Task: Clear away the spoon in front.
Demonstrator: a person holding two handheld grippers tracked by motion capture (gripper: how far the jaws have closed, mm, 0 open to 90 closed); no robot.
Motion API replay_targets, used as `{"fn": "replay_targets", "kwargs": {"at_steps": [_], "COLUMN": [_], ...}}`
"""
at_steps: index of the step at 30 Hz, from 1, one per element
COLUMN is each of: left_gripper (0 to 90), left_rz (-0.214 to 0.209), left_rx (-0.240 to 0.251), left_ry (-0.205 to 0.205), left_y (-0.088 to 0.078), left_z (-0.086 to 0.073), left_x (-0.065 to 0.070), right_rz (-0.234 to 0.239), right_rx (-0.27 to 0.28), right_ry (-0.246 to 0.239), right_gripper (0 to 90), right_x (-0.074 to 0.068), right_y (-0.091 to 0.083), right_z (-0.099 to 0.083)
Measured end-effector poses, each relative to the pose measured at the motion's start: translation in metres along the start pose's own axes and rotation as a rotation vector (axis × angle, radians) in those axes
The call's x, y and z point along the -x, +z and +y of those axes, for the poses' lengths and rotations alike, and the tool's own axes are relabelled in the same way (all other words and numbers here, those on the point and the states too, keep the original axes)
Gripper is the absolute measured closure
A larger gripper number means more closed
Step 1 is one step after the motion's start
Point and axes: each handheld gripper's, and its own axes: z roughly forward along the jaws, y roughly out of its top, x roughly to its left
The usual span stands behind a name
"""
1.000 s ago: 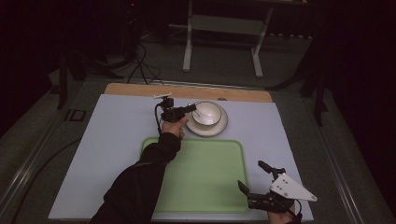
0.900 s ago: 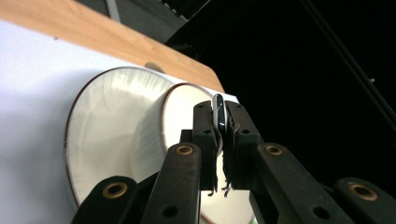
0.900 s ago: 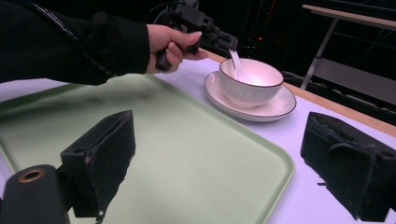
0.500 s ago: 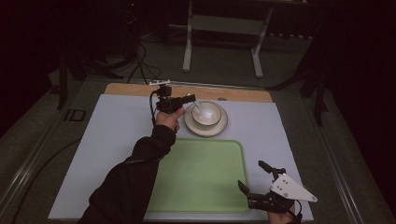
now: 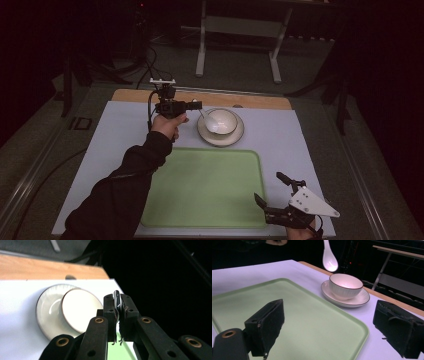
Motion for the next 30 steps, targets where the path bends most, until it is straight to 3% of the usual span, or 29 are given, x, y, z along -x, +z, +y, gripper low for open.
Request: {"fn": "replay_targets", "kwargs": {"at_steps": [6,9,11,13,15,16,21,28,30], "left_gripper": [84.4,84.4,84.4,84.4,84.4,84.4,84.4,84.3,84.3], "left_rz": [-0.002,-0.021,-0.042,-0.059,-0.059,-0.069,-0.083,-0.102,-0.109], "left_rx": [-0.087,-0.107,-0.163,-0.193,-0.193,-0.226,-0.306,-0.365,-0.402], "left_ry": [0.046,0.057,0.106,0.120,0.120,0.142,0.171,0.182,0.179], "left_y": [-0.018,-0.024,-0.033,-0.037,-0.037,-0.040,-0.043,-0.042,-0.039], "left_z": [-0.001,-0.003,-0.009,-0.012,-0.012,-0.016,-0.028,-0.037,-0.043], "left_x": [0.008,0.011,0.017,0.020,0.020,0.023,0.029,0.030,0.029], "right_rz": [-0.001,0.001,0.003,0.004,0.004,0.005,0.010,0.013,0.014], "right_rx": [-0.001,-0.003,-0.005,-0.005,-0.005,-0.006,-0.011,-0.012,-0.012], "right_ry": [-0.002,-0.002,0.000,0.001,0.000,0.003,0.003,0.000,0.000], "right_gripper": [10.2,10.2,10.2,10.2,10.2,10.2,10.2,10.2,10.2], "right_x": [0.000,0.000,-0.001,-0.001,-0.001,-0.001,-0.001,-0.002,-0.002], "right_y": [0.000,0.001,0.002,0.002,0.002,0.002,0.003,0.004,0.004], "right_z": [0.000,0.000,0.000,0.000,0.000,0.000,-0.001,-0.001,-0.001]}}
